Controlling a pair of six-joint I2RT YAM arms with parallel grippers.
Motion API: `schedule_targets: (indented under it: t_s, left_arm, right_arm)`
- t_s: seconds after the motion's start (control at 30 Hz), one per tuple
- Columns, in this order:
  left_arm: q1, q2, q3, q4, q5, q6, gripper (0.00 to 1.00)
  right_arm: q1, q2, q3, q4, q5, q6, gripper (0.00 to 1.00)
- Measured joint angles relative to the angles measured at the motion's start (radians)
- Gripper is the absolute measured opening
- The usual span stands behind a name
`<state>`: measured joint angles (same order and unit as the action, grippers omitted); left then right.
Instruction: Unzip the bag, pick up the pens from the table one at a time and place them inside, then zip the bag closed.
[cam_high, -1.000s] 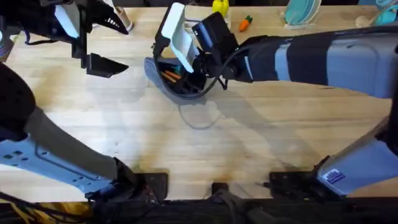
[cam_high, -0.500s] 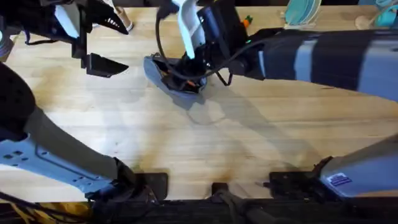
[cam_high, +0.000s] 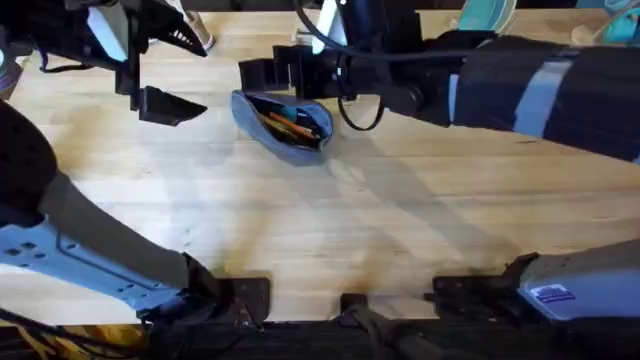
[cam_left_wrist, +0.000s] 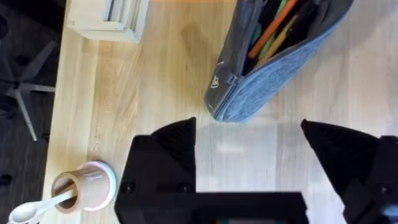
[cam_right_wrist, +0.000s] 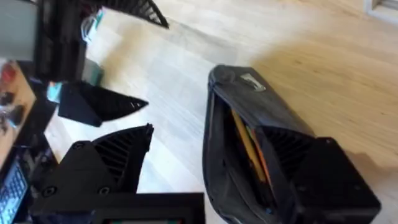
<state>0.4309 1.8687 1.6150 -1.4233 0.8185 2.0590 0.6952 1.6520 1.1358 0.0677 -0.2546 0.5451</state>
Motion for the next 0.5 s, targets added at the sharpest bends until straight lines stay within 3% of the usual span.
schedule_targets:
  t_s: [0.2,0.5]
  left_arm:
    - [0.000,0.000,0.000,0.006,-0.002,0.000,0.993]
    - [0.000,0.031,0.000,0.009,-0.004,0.000,0.993]
  right_arm:
    - [-0.010,0.048,0.048,-0.045,0.000,0.036,0.998]
    - [-0.014,0.231,0.283,-0.142,0.000,0.020,0.998]
